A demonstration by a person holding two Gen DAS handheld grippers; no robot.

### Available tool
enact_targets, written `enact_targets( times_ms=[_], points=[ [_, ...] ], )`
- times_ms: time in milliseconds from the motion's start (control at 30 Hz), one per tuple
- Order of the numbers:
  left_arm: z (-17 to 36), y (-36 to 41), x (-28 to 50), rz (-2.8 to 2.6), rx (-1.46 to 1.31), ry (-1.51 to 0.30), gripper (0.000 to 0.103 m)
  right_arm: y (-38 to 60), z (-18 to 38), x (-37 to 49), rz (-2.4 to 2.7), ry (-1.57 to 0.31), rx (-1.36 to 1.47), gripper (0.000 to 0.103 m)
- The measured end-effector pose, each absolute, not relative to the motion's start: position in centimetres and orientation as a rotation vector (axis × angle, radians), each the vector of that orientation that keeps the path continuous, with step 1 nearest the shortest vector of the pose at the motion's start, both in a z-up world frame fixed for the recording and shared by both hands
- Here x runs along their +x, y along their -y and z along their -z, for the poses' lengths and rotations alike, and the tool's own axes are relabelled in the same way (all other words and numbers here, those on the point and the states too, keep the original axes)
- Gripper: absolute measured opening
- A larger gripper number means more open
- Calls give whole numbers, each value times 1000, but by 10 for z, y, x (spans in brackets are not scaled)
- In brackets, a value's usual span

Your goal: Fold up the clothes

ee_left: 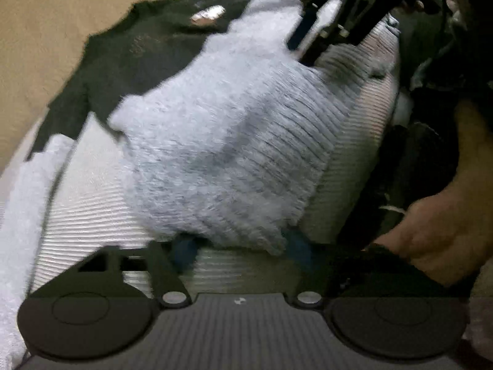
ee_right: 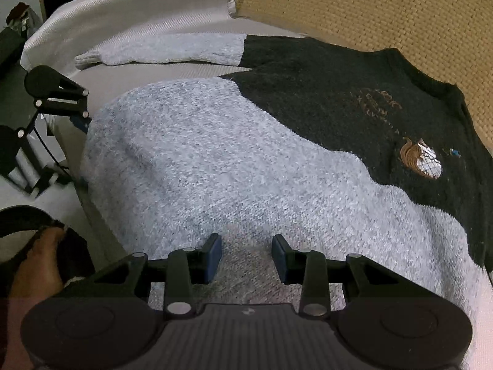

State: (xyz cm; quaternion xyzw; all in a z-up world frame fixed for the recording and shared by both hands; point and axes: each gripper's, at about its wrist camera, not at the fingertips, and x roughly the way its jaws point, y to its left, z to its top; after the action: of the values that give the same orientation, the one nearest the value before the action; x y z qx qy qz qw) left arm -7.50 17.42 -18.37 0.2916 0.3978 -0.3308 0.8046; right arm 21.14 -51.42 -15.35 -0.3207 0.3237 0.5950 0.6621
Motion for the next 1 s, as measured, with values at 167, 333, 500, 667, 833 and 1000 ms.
enact_targets(
  times_ms=[167,333,500,667,833,1000],
  points=[
    [149,-194,-75,753,567,-750,10,519,156,212,-1368,-755,-704,43],
    [94,-213,-66,757,303,-602,10,520,155,214,-1374,-773,-684,44],
    [78,-226,-46,606,231,-539,9,520,155,213,-1375,-761,-694,44],
    [108,-231,-48,618,258,-708,18,523,152,212,-1412,-768,-694,45],
    [145,-226,-64,638,382,-855,43,516,151,182,-1583,-650,-773,48],
    [170,-220,-72,670,389,-950,43,490,157,141,-1748,-532,-940,49]
  ],
)
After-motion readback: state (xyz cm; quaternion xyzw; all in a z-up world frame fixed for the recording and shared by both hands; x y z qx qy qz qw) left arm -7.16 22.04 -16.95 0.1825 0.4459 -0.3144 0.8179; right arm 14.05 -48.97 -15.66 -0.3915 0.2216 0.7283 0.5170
